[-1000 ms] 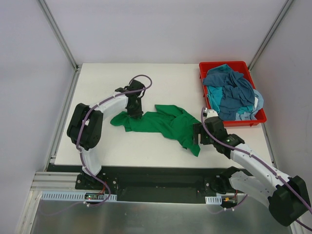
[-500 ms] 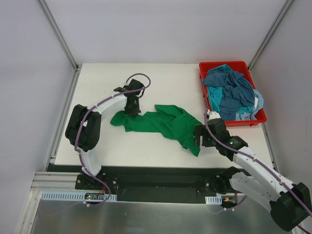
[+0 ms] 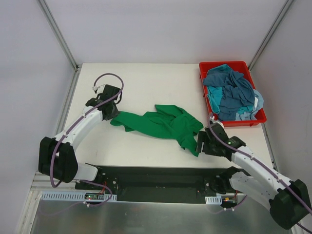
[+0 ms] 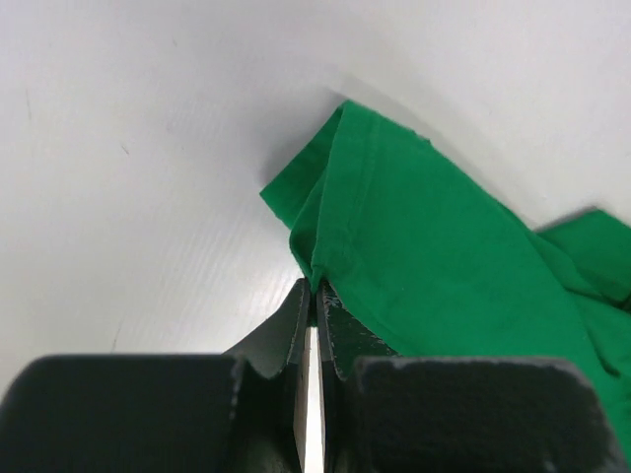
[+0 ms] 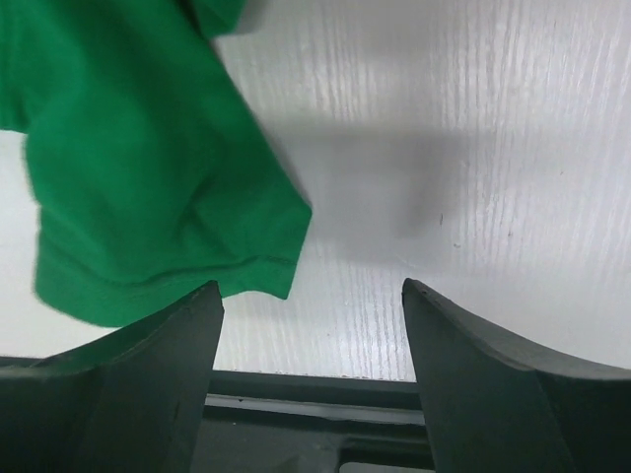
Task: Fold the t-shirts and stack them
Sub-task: Flatten out the tshirt
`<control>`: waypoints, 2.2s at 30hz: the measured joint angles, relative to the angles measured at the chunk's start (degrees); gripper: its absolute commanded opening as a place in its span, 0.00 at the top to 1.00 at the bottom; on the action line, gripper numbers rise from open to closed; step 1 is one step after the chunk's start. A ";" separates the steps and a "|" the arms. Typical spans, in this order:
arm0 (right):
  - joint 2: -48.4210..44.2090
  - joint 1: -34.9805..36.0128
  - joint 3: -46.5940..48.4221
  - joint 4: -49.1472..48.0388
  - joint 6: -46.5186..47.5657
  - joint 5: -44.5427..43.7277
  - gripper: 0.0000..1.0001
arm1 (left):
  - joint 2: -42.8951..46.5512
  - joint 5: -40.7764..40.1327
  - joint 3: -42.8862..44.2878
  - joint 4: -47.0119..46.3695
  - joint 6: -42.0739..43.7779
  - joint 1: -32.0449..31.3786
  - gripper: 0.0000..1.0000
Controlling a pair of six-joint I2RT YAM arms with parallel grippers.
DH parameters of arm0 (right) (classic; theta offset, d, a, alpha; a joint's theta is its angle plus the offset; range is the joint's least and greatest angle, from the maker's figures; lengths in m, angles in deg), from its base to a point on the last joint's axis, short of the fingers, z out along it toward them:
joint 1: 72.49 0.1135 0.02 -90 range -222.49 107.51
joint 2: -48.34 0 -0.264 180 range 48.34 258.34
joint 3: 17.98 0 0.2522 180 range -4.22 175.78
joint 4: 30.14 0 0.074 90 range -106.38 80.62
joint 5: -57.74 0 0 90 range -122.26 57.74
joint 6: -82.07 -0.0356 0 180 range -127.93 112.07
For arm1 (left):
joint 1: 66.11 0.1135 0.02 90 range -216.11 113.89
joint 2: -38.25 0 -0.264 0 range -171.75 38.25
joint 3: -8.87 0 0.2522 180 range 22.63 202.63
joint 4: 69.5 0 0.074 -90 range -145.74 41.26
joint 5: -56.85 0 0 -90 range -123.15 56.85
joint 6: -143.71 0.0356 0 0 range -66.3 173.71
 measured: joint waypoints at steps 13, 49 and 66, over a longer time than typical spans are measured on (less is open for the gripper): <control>20.76 4.98 4.90 -3.98 -3.43 -2.08 0.39 | 0.26 0.17 -3.04 0.31 -1.29 -0.13 1.00; -3.50 10.08 17.25 -7.98 1.07 -21.77 1.00 | 13.57 -0.26 4.00 0.72 -1.44 0.00 1.00; 0.72 9.97 72.94 -1.20 20.70 -15.91 1.00 | 27.06 5.73 40.33 1.73 5.84 0.00 1.00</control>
